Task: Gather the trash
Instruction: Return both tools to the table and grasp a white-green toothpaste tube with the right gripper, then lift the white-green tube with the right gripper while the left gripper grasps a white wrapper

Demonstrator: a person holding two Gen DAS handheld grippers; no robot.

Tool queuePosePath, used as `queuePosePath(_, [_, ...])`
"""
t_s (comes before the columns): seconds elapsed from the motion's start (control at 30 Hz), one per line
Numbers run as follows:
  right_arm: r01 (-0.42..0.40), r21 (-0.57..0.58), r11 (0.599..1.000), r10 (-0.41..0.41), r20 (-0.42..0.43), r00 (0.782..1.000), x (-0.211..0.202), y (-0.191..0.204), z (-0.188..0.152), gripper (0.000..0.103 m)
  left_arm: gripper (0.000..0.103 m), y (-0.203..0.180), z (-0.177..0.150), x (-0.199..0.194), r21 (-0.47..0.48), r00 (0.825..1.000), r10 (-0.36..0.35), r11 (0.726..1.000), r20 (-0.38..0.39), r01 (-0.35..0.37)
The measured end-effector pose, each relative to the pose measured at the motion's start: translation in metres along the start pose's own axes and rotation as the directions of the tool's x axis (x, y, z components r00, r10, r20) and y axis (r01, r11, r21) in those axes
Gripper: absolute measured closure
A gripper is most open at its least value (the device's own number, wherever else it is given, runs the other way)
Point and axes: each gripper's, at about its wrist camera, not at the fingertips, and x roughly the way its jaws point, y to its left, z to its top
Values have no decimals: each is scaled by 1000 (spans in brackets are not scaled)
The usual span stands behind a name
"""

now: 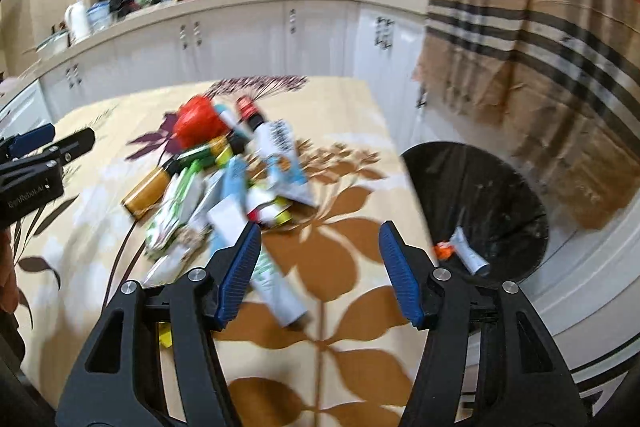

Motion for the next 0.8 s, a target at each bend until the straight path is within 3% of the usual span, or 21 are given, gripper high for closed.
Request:
queuePosePath(0.1, [-16,-18,1000,16,-33,999,7,10,-4,47,31,16,-9,-2,-14,1000,27,1000,-10,-27])
queuePosePath(0.23, [-26,-41,999,22,-88,996,19,18,-8,64,31,30,-16,-1,-32,999,46,998,-23,-46])
queuePosePath(0.33, [-54,-28,998,51,-113,992,24,19,-10,64,31,35,-20,1,-37,999,45,998,-31,-46])
queuePosePath(0.4, [-63,-26,998,59,-118,991,24,19,-9,65,31,34,-21,3,-38,999,41,998,-37,-42])
queuePosePath(0.5, [-92,-36,995,87,-129,988,24,21,-9,77,31,32,-23,3,-40,999,28,999,-42,-29])
queuePosePath(0.73, [-114,-34,993,108,-125,986,20,20,-9,91,31,20,-25,3,-20,999,9,1000,-44,-10])
queuePosePath(0.8, [-121,-26,992,117,-120,986,18,18,-9,92,31,18,-25,3,-18,999,8,1000,-44,-9])
